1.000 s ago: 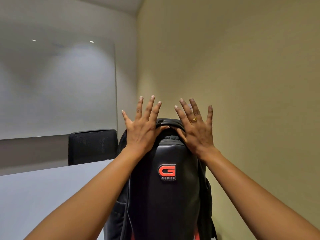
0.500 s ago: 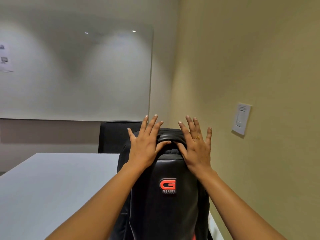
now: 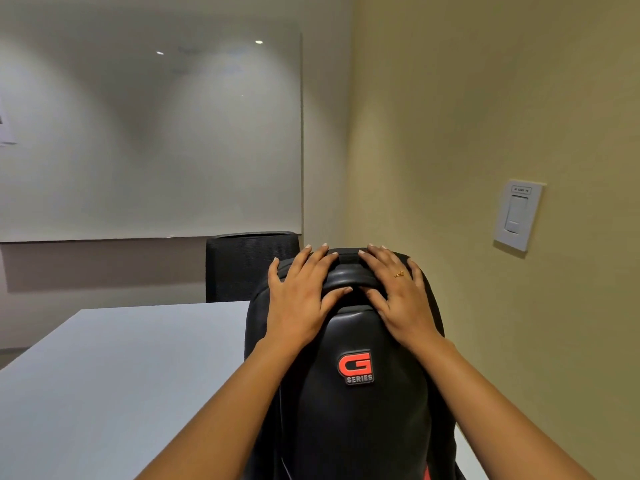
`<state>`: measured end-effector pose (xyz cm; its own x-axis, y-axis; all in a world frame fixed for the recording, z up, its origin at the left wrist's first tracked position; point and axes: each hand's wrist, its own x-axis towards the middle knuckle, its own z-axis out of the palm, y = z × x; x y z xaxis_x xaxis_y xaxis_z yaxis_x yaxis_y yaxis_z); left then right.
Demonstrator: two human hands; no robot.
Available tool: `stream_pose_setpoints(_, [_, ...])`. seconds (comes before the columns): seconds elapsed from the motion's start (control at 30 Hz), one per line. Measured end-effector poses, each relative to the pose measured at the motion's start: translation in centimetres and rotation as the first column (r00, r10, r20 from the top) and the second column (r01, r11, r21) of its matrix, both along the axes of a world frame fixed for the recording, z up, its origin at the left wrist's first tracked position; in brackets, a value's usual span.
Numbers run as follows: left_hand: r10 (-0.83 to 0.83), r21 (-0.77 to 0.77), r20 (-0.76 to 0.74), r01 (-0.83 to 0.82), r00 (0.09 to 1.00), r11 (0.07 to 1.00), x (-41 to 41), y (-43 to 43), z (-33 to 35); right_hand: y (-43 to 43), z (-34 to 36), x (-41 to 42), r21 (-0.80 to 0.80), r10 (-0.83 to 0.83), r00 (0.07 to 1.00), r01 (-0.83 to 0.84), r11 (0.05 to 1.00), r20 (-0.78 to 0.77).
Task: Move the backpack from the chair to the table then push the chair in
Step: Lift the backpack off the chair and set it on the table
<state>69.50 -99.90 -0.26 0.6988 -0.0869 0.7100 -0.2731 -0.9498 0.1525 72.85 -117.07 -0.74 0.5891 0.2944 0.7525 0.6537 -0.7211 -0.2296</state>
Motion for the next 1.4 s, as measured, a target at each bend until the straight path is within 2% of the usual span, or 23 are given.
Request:
stream_pose_setpoints(0.37, [-0.016, 0.039, -0.003, 0.017, 1.0, 0.999, 0.5, -0.1, -0.2, -0.5, 0.0, 0.1, -0.029, -0.071, 0.997, 0.072, 0.997, 0.037])
stream_pose_setpoints(0.7, [-0.198, 0.077, 0.011, 0.196, 0.98, 0.978, 2.2, -1.3, 0.4, -2.2, -0.7, -1.2, 0.006, -0.265, 0.959, 0.265, 0.964, 0.1])
stream_pose_setpoints(0.83, [-0.229, 0.076, -0.019, 0.23, 0.973, 0.97, 2.9, -0.6, 0.3, -2.0, -0.9, -1.6, 0.016, -0.268, 0.961, 0.267, 0.963, 0.071])
stream_pose_setpoints(1.13, [-0.171, 0.051, -0.044, 0.173, 0.984, 0.984, 3.1, 1.1, 0.2, -0.8, -4.2, -2.0, 0.026, -0.309, 0.951, 0.31, 0.95, -0.027])
stream_pose_setpoints(1.4, [-0.027, 0.038, -0.009, 0.027, 1.0, 0.999, 2.7, 1.9, -0.4, 0.5, -3.9, 0.9, -0.034, -0.241, 0.969, 0.24, 0.97, -0.045])
